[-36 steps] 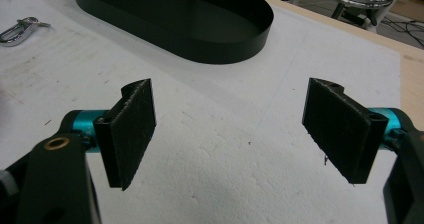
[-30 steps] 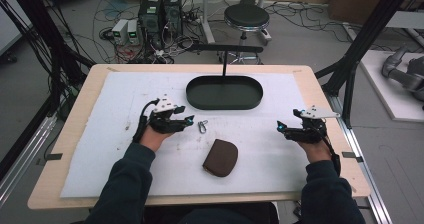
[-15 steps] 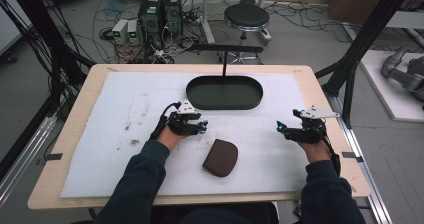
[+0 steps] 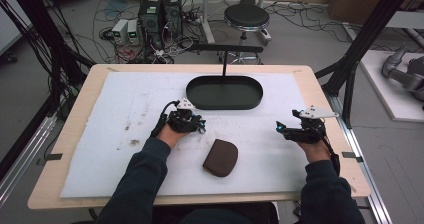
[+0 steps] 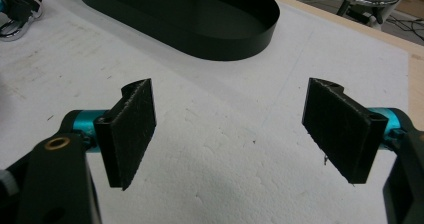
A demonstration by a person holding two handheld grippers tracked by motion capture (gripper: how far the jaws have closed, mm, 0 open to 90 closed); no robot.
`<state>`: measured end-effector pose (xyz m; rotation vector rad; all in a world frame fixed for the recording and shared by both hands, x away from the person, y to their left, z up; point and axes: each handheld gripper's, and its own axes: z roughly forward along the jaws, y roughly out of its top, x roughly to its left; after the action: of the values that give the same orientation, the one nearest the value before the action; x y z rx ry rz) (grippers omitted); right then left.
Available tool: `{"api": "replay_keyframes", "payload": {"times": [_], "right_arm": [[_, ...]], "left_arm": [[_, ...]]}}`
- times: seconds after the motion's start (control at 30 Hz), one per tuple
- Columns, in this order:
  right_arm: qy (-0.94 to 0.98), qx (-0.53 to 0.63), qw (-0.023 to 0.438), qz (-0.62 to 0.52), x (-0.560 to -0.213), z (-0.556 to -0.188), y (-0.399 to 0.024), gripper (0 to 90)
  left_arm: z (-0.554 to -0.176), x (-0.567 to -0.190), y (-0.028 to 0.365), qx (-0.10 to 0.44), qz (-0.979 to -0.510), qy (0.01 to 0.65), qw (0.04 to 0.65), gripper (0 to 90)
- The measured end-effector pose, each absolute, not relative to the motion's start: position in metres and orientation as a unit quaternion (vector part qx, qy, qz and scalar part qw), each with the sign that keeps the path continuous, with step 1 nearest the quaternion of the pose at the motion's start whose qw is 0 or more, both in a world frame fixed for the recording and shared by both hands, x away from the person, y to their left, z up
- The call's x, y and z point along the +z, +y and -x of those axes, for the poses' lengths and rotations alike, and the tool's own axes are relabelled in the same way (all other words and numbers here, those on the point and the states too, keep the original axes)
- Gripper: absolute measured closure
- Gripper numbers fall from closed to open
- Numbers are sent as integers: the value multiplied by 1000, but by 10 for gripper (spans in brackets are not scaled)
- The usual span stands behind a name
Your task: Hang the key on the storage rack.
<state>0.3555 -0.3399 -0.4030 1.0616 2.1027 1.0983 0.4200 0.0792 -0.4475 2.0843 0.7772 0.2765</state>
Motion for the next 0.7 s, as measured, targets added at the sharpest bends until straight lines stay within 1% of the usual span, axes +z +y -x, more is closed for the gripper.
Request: {"api": "replay_keyframes", "payload": {"times": [0.07,0.2,0.4,0.43,0.47,0.7], "right_arm": [[779,407,269,-394,-403,-355,-340,218],[778,406,269,-396,-403,-355,-341,218],[778,406,270,-396,-403,-354,-342,221],[779,406,267,-397,-403,-354,-342,239],[779,406,267,-395,-403,-354,-342,240],[777,408,269,-396,-402,-354,-343,240]], "left_arm": [[-420,-447,82,106,-835,322,433,640],[-420,-445,87,103,-836,328,427,652],[-419,-441,94,102,-832,339,427,647],[-419,-441,95,99,-832,340,427,652],[-419,-441,95,96,-832,341,428,676],[-416,-442,99,85,-836,333,428,728]]}}
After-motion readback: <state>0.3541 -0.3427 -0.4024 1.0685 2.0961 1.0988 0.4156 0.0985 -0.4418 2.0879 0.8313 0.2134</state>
